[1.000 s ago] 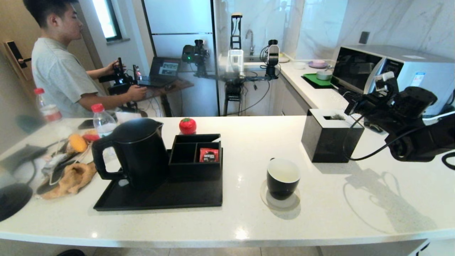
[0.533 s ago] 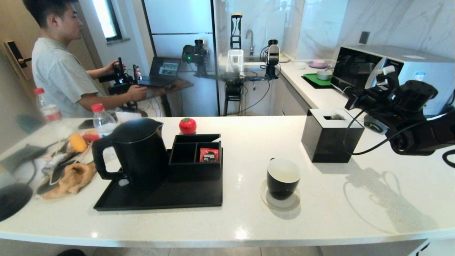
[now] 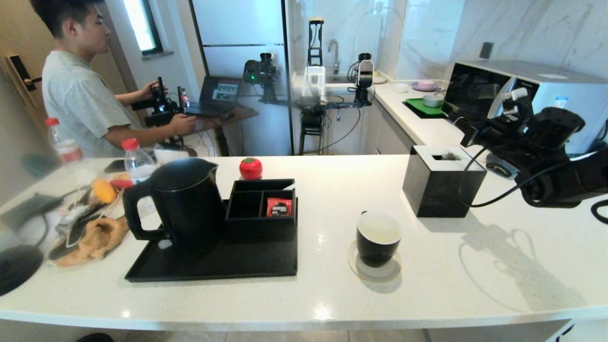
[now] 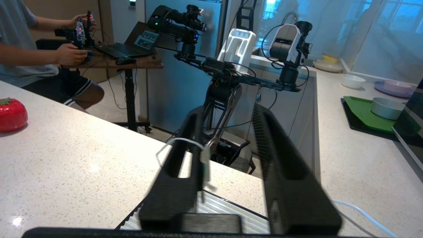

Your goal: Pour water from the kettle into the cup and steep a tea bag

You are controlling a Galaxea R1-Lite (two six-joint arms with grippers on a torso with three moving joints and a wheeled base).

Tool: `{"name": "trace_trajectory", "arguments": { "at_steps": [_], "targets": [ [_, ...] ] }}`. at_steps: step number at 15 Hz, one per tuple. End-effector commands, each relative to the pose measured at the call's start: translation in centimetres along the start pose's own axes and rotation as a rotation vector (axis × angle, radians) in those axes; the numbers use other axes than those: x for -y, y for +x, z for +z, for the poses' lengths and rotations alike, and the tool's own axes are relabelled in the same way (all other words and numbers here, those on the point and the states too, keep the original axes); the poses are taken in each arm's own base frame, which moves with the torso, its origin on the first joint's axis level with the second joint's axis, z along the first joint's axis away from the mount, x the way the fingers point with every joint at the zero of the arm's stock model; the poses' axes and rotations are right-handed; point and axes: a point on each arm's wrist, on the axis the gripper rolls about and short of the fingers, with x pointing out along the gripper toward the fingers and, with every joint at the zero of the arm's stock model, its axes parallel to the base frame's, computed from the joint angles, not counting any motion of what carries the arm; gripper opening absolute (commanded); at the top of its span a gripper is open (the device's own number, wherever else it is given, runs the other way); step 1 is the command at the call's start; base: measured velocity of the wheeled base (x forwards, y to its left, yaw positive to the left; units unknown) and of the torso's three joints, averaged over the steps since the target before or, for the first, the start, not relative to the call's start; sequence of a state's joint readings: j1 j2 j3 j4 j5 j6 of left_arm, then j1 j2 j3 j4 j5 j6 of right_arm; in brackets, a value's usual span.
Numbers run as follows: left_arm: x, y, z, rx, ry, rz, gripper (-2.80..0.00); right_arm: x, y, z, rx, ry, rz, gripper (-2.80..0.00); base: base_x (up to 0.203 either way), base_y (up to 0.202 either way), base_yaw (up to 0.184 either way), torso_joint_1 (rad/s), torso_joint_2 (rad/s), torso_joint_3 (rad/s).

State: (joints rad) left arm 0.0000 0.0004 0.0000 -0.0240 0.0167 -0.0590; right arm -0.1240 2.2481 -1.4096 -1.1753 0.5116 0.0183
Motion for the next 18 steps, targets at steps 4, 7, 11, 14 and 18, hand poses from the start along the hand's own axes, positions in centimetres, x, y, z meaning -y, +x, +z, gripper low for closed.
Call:
{"name": "trace_trajectory", "arguments": {
  "at_steps": [4, 7, 11, 14, 18],
  "targets": [
    [0.0, 0.0, 0.0, 0.001, -0.001, 0.0, -2.8, 0.5, -0.4, -0.7, -0.026, -0.077, -0.01, 0.0, 0.0, 0.0, 0.0, 0.0, 0.0, 0.0],
    [0.0, 0.0, 0.0, 0.002, -0.001, 0.0, -2.8, 1.7, -1.2, -1.5, -0.067, -0.173, -0.036, 0.0, 0.0, 0.0, 0.0, 0.0, 0.0, 0.0],
    [0.0, 0.0, 0.0, 0.001, -0.001, 0.0, -2.8, 4.1, -2.6, -1.8, -0.117, -0.256, -0.09, 0.0, 0.0, 0.0, 0.0, 0.0, 0.0, 0.0],
    [0.0, 0.0, 0.0, 0.001, -0.001, 0.0, -2.8, 6.3, -4.1, -2.1, -0.14, -0.305, -0.142, 0.0, 0.0, 0.0, 0.0, 0.0, 0.0, 0.0],
    [0.0, 0.0, 0.0, 0.001, -0.001, 0.0, -2.8, 7.4, -5.0, -2.9, -0.159, -0.332, -0.168, 0.0, 0.0, 0.0, 0.0, 0.0, 0.0, 0.0]
  ]
}}
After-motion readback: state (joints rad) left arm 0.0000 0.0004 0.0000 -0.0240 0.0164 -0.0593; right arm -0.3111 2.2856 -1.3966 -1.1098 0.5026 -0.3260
